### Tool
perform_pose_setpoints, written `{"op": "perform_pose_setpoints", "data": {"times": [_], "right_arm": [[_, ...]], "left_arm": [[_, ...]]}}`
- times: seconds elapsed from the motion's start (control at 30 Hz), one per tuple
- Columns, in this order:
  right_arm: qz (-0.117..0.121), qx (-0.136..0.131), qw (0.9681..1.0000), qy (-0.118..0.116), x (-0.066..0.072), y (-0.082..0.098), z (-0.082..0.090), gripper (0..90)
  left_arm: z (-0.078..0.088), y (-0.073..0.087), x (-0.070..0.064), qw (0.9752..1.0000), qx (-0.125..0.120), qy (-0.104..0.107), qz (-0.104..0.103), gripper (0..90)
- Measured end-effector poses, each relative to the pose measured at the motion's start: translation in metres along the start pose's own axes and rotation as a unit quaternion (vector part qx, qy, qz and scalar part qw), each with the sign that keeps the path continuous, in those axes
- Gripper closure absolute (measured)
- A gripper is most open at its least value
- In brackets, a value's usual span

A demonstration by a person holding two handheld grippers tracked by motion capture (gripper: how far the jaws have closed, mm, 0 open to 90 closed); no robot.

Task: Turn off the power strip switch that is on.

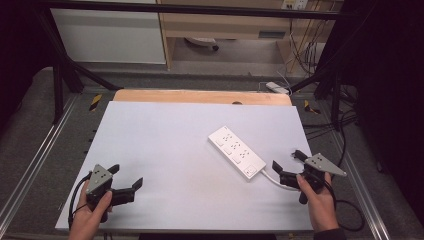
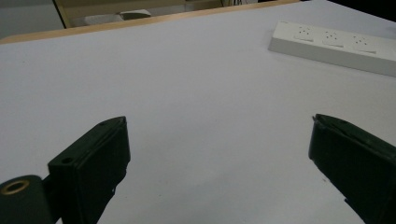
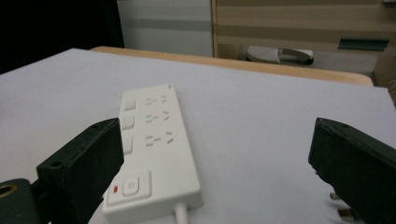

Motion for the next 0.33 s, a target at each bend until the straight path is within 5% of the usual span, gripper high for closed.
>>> {"op": "perform_pose_setpoints", "data": {"times": [0.33], "right_arm": [[-0.003,0.089,0.9957,-0.027,0.02,0.046,-0.012,4.9]], "left_arm": [[0.0,-0.001,-0.001,1.0,-0.002,0.003,-0.002,5.3]]}}
Point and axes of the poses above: each handheld gripper's, and its own axes: z roughly backward along the jaws, y roughly out of its underside, x roughly to its left, the point moved 9 cm from there along -z, roughly forward along the jaws, and after that the axes turned 2 degrees about -y, right-handed, at the moved point
